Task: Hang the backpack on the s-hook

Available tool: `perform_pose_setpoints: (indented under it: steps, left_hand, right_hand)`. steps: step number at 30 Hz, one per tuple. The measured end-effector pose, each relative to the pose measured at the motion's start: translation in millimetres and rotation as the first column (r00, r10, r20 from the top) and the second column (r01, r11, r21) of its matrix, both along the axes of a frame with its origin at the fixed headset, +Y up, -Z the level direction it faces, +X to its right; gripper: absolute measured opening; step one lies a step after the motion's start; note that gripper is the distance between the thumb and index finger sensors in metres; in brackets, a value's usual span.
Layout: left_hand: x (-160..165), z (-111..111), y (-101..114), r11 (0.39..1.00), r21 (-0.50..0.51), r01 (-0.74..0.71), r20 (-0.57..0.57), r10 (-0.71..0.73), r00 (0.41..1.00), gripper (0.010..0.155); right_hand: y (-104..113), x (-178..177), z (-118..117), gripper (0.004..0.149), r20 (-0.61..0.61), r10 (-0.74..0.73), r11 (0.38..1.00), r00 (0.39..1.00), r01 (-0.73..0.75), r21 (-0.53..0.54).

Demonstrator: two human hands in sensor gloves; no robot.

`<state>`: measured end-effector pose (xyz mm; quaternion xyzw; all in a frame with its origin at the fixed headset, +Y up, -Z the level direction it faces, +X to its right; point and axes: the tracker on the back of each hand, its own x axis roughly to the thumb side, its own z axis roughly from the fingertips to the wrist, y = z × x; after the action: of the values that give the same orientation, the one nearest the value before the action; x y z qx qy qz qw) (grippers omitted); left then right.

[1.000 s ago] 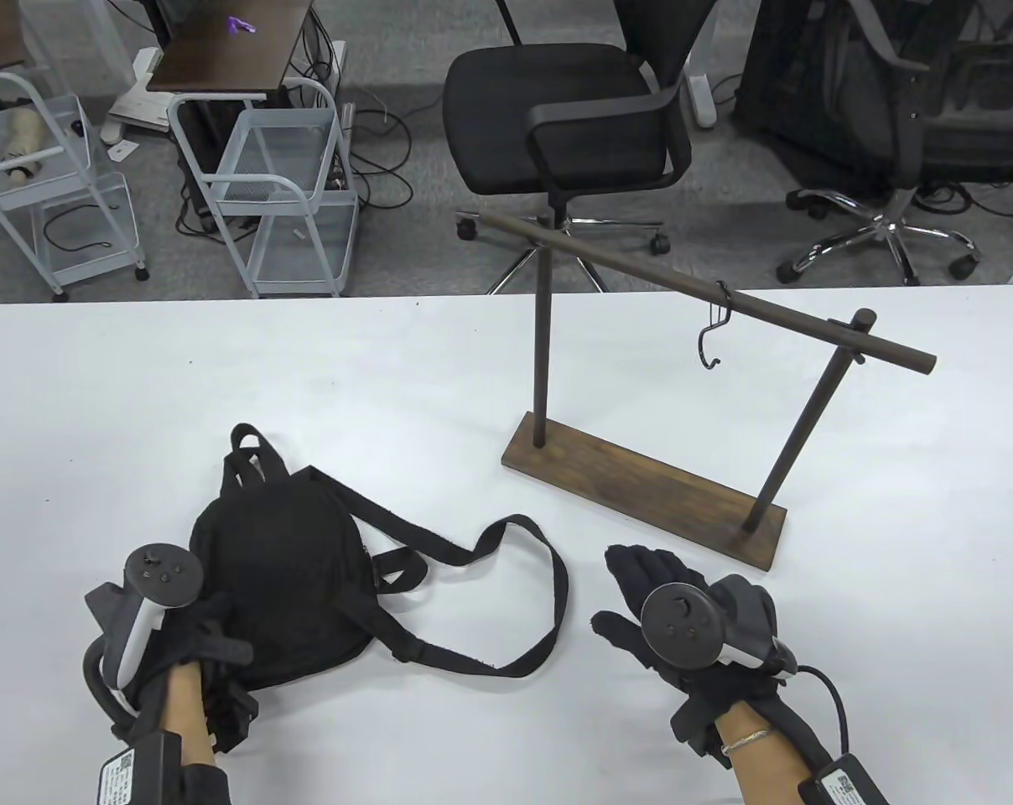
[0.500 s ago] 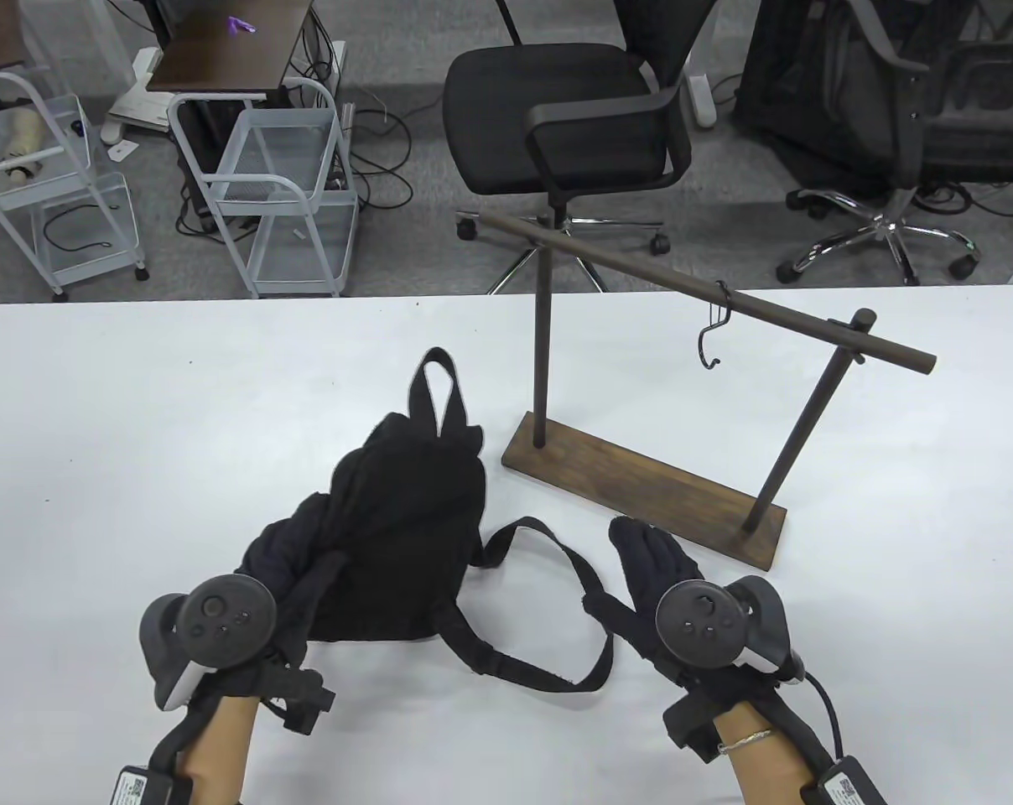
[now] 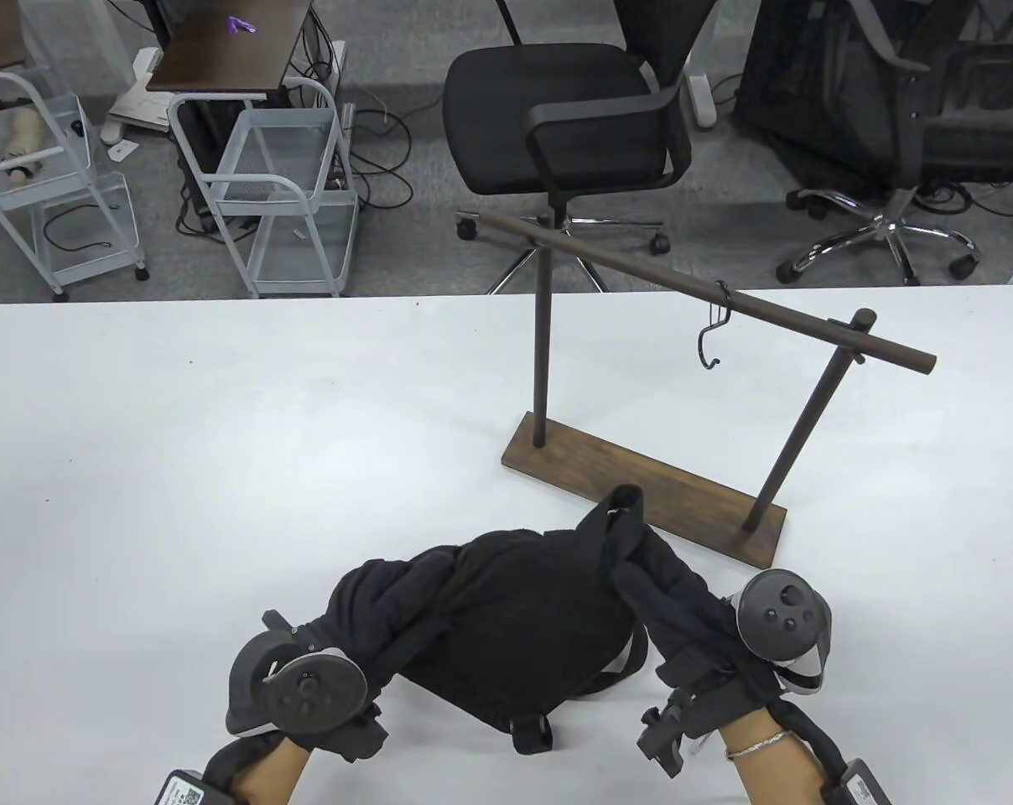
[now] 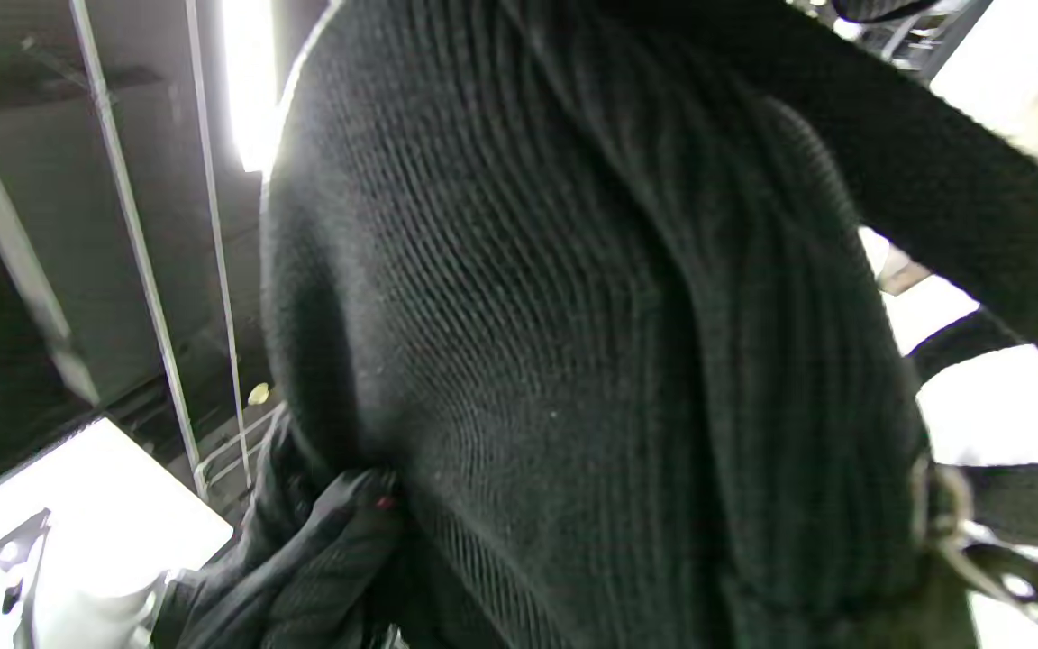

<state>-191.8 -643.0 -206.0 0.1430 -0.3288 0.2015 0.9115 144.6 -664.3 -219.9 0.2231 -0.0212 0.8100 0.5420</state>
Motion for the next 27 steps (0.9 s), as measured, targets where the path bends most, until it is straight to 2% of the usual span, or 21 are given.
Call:
perform_pose_setpoints:
  steps: [4,5,7,8,11,14,18,22,27]
  left_hand:
    - [0,-3,-3,1.000,0.008,0.011,-0.031,-0.011,0.999,0.055]
    - [0,-3,-3,1.000,0.007,0.012,-0.033,-0.012,0.999,0.055]
    - [2,-2,-4,0.999,0.016,0.028,-0.031,-0.028,0.999,0.055]
    - [3,-2,-4,0.999,0.017,0.041,-0.031,-0.040,0.999,0.056]
    - [3,-1,-3,0.992,-0.043,0.123,-0.034,-0.124,0.992,0.058]
    - [-2,-4,-5,0.975,-0.021,0.222,-0.068,-0.223,0.972,0.060]
    - [-15,-12,-10,0.946,-0.013,0.325,-0.118,-0.325,0.939,0.062]
    - [-26,-19,-13,0.941,-0.045,0.335,-0.169,-0.337,0.926,0.063]
    - [-36,-25,-17,0.940,-0.077,0.333,-0.201,-0.342,0.918,0.063]
  right_hand:
    - [7,-9,5,0.090,-0.030,0.019,0.999,0.999,-0.018,0.042]
    - [8,-10,5,0.079,-0.010,0.013,0.999,1.000,-0.013,0.045]
    - [13,-10,7,0.046,0.130,-0.027,0.998,0.991,0.019,0.063]
    - [16,-10,7,0.043,0.151,-0.039,0.996,0.988,0.026,0.087]
    - [30,-2,5,0.040,0.187,-0.084,0.990,0.979,0.061,0.127]
    - [43,11,0,0.039,0.256,-0.130,0.982,0.958,0.089,0.164]
    - [66,33,-17,0.038,0.349,-0.050,0.976,0.936,-0.029,0.217]
    - [83,47,-42,0.038,0.389,-0.095,0.981,0.916,0.019,0.194]
    - [90,51,-67,0.038,0.413,-0.105,0.985,0.905,0.038,0.168]
